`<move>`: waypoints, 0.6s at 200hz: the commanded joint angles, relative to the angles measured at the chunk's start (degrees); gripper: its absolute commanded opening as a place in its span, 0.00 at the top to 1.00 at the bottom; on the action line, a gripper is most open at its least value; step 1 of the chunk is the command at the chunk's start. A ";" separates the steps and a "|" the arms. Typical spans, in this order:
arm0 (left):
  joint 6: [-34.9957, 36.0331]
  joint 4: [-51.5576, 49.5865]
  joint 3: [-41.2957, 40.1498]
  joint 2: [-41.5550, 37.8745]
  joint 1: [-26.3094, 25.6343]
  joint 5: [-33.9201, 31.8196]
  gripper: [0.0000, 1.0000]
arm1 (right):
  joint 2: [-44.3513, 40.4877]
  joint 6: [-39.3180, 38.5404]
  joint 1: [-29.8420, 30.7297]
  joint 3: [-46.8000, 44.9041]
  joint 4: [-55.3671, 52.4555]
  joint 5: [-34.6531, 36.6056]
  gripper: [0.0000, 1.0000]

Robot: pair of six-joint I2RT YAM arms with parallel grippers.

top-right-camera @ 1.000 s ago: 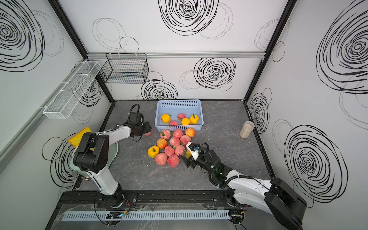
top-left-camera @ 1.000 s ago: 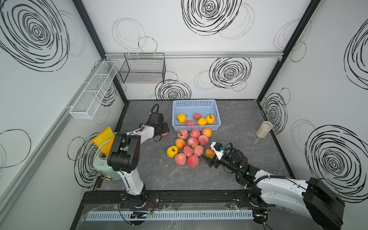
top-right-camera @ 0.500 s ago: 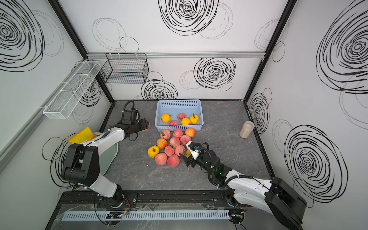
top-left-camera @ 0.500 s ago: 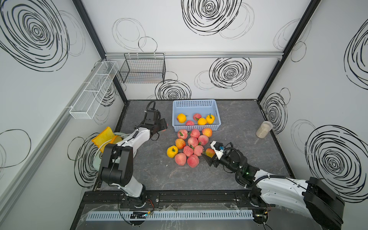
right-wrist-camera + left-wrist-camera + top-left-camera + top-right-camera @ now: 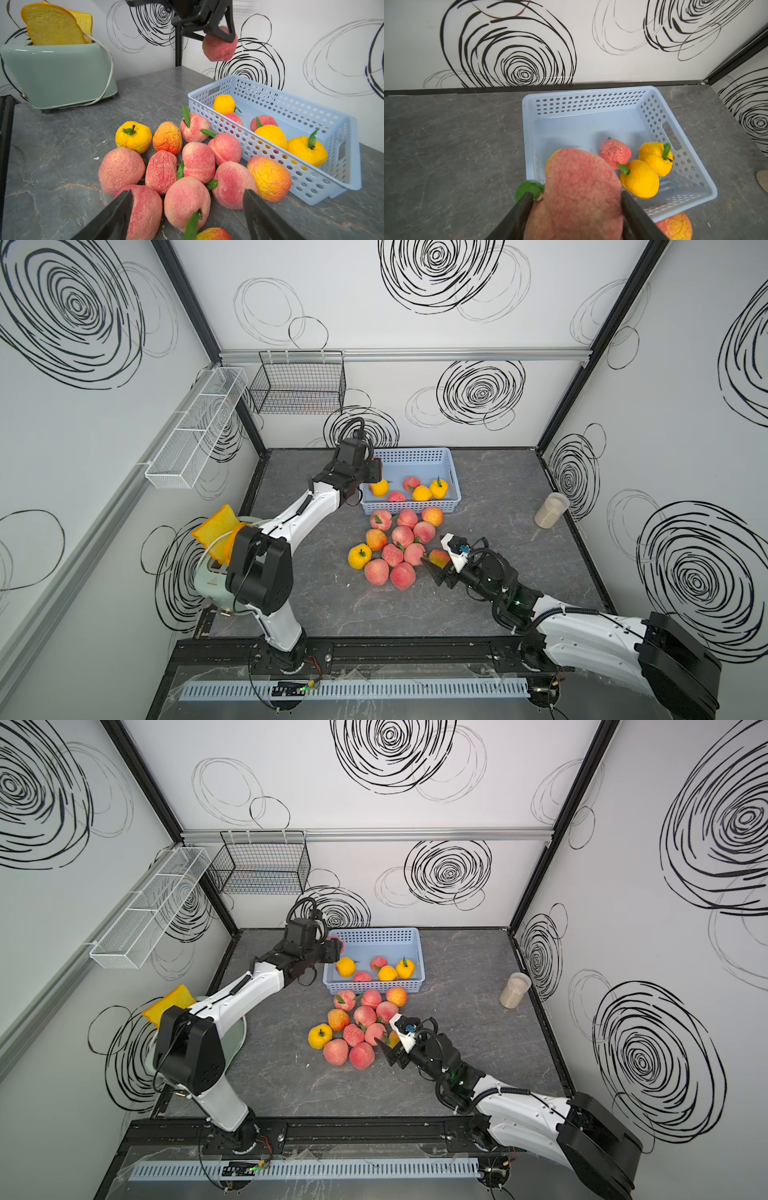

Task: Put the peaches into the basket
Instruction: Place the peach in the basket.

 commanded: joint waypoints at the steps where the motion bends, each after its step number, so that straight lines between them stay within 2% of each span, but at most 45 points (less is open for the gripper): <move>1: 4.08 2.46 4.26 5.08 -0.43 0.22 0.44 | -1.53 -0.74 0.43 -0.17 1.64 1.18 0.14; 38: 7.53 5.99 9.76 12.91 -1.47 -1.27 0.45 | -2.16 -0.45 0.44 -0.76 2.34 1.53 0.14; 120: 9.82 4.03 23.03 25.77 -1.34 -3.85 0.46 | -0.87 -0.52 0.53 -0.15 2.19 1.33 0.14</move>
